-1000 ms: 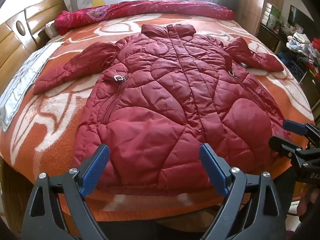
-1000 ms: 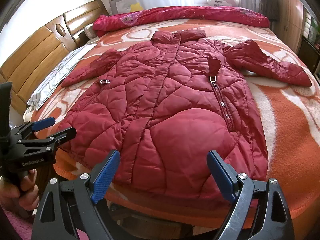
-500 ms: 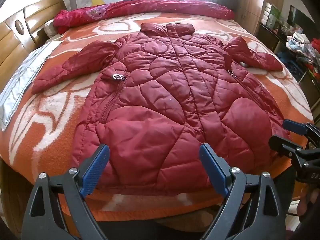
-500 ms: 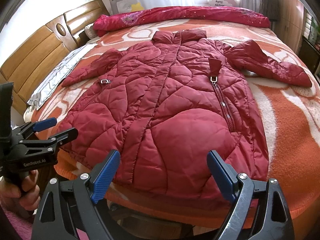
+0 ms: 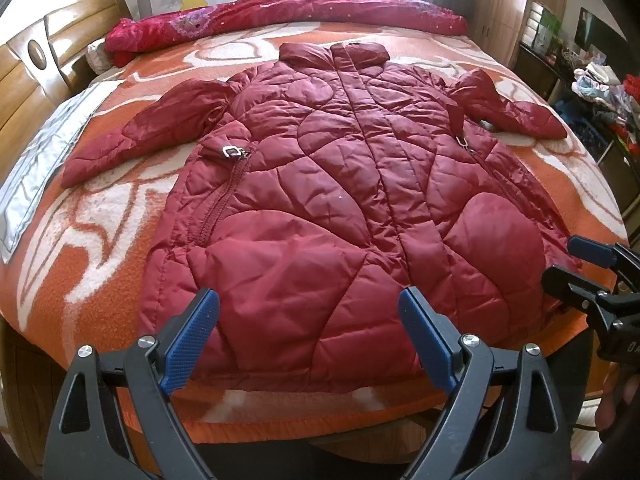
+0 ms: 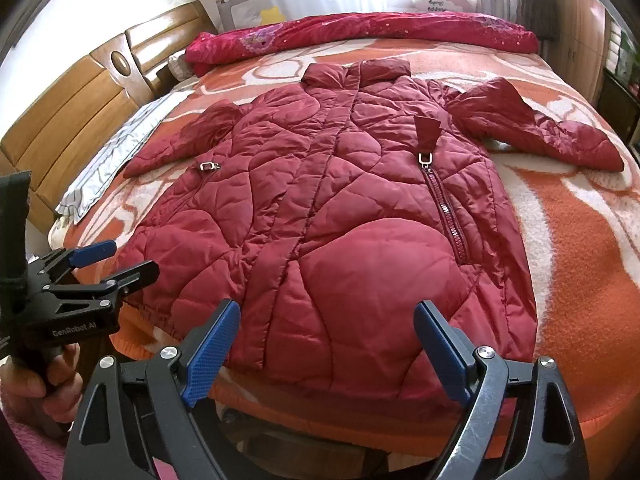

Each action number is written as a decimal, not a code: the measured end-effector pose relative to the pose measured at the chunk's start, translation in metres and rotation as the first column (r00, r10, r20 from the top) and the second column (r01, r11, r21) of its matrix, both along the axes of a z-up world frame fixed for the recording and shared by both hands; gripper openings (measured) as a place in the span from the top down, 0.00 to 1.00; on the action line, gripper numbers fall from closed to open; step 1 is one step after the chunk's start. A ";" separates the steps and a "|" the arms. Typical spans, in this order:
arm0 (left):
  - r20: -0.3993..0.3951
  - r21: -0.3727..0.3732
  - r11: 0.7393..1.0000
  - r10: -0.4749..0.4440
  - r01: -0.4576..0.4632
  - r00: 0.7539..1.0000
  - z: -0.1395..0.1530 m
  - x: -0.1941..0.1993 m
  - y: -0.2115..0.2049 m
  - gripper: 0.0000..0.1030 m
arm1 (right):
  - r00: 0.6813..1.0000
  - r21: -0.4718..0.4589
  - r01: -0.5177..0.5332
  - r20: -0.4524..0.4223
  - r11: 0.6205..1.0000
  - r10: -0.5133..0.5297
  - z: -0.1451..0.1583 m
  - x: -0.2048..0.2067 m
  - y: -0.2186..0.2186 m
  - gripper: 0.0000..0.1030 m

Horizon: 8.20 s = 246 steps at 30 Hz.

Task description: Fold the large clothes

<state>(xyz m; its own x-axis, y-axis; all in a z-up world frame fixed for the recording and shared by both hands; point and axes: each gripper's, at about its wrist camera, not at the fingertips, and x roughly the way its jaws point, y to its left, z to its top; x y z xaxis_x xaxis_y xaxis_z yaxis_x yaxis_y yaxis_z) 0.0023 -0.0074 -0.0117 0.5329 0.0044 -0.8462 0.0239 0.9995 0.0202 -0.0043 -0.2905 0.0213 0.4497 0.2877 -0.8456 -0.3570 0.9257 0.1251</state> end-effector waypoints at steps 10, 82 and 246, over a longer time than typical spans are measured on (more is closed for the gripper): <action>-0.047 0.015 1.000 -0.004 0.004 0.999 -0.002 0.009 0.005 0.11 | 1.000 0.002 0.017 -0.010 1.000 -0.017 -0.004 0.010 -0.008 0.13; -0.162 0.024 0.998 0.056 -0.053 0.985 -0.035 0.169 0.003 0.11 | 0.606 0.395 0.749 -0.084 0.531 -0.791 -0.082 0.337 -0.376 0.87; -0.202 -0.533 0.546 0.660 -0.646 0.724 -0.127 0.202 0.362 0.49 | 0.991 0.126 -0.131 0.043 0.983 0.127 -0.040 0.231 0.084 0.50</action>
